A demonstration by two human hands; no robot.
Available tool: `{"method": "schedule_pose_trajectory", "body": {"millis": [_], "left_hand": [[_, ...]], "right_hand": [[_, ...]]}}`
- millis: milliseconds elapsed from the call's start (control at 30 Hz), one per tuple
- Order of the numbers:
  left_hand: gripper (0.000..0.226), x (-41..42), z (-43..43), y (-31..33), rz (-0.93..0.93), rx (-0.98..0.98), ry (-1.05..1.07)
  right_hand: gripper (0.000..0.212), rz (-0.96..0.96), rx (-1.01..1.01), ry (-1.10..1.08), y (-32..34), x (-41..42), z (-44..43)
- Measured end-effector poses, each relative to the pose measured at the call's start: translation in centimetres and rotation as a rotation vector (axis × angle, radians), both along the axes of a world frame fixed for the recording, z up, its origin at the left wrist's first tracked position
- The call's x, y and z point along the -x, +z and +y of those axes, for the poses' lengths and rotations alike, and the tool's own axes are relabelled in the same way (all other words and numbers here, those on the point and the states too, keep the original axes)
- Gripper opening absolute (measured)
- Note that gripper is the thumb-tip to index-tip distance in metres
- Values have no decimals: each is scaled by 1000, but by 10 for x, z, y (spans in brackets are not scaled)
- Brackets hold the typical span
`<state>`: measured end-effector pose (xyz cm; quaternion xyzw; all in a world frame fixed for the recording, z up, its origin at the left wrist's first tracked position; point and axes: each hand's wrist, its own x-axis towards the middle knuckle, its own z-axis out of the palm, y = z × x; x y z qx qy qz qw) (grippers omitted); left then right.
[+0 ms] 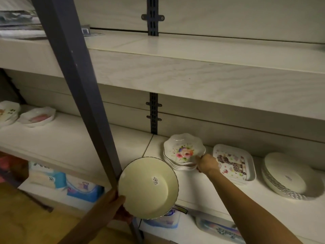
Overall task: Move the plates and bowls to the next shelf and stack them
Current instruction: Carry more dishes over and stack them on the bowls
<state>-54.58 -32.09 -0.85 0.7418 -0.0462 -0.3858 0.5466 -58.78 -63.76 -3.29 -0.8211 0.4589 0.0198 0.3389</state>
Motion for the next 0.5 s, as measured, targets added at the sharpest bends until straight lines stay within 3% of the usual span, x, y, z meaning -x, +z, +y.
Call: {"method": "schedule_pose_trajectory", "body": {"millis": [167, 500], "left_hand": [[35, -4, -6, 1, -3, -15, -19], [31, -1, -43, 2, -10, -11, -132]], "right_hand": [[62, 89, 69, 142, 4, 18, -3], [30, 154, 221, 225, 32, 104, 0]]}}
